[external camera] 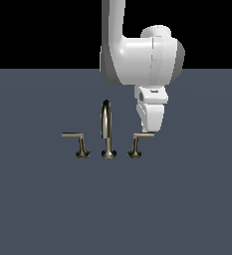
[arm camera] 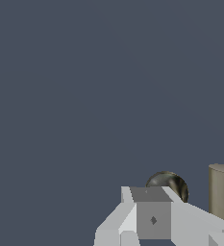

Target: Turn on the faucet by rotating a designated handle.

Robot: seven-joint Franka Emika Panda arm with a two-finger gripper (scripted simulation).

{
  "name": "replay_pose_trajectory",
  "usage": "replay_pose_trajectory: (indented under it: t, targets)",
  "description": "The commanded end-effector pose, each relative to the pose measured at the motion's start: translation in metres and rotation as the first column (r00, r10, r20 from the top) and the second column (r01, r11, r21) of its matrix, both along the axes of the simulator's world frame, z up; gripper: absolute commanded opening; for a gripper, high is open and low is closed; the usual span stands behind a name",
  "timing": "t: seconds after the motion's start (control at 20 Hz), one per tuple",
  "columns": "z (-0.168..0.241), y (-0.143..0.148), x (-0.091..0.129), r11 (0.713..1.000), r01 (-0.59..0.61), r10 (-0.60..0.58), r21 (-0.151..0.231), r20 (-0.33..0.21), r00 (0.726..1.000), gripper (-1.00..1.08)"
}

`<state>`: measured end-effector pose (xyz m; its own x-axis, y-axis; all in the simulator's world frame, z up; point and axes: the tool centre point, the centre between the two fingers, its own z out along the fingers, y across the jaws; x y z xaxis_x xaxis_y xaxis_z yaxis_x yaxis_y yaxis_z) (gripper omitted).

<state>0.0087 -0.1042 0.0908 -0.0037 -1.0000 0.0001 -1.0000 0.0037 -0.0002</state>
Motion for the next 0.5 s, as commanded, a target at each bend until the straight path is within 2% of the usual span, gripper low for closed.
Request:
replay_pose_trajectory:
  t: [0.0, 0.45]
  targets:
    - [0.000, -0.002, -0.003, 1.000, 0.000, 0.000, 0.000, 0.000, 1.000, -1.00]
    - [0.000, -0.018, -0.034, 1.000, 0.000, 0.000, 0.000, 0.000, 1.000, -1.00]
